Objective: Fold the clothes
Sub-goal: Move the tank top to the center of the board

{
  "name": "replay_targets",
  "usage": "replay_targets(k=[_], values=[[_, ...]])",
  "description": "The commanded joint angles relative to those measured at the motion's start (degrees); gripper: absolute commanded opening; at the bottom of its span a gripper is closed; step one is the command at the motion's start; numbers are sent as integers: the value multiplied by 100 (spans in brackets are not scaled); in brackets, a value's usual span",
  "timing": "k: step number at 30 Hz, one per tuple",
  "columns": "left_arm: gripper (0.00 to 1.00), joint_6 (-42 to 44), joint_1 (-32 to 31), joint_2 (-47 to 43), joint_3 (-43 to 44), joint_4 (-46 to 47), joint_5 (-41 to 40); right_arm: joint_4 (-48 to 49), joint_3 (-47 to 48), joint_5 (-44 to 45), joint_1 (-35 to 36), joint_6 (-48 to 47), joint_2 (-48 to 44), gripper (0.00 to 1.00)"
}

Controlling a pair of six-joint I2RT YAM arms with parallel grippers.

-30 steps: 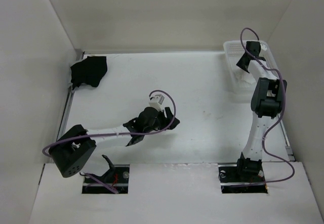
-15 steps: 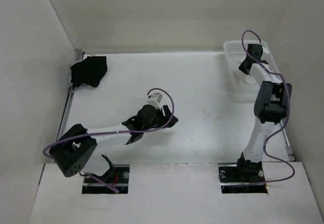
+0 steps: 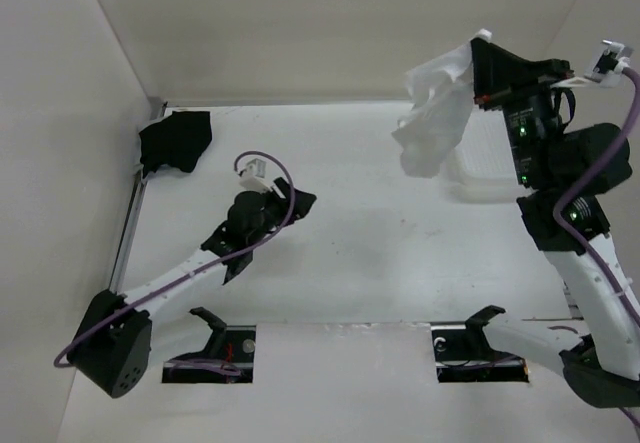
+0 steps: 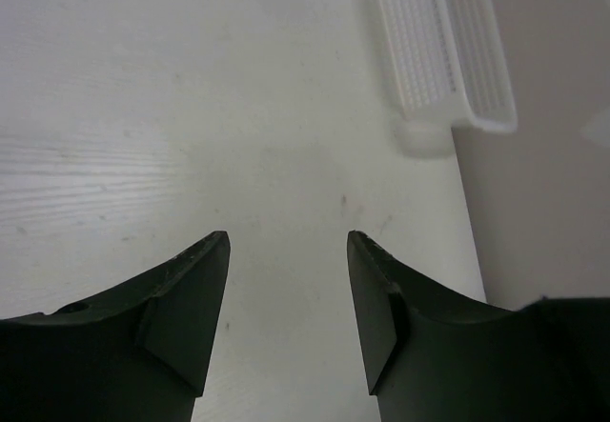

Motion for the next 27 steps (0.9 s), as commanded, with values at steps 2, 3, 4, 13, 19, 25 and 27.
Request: replay_targets(k=[2, 3, 4, 13, 19, 25, 27], values=[[51, -429, 854, -888, -293, -630, -564, 8, -42, -717, 1134, -369, -78, 4], [51, -499, 1081, -1133, -354, -780, -608, 60, -322, -857, 1256, -212, -96, 5], [51, -526, 1214, -1275, -390, -859, -626, 69, -464, -937, 1240, -106, -87, 5], [51, -184, 1586, -1708, -610, -1300, -617, 1601, -2743, -2977, 81, 2259, 3054, 41], [49, 396, 497, -479, -505, -1317, -1135, 731, -2942, -1512, 262, 1655, 2631, 48], [48, 573, -278, 480, -215, -1011, -1409, -632, -3935, -289, 1563, 1301, 1864, 0], [48, 643, -550, 866, 13, -686, -1199, -1089, -4417, 307, 2316, 1424, 1654, 8]])
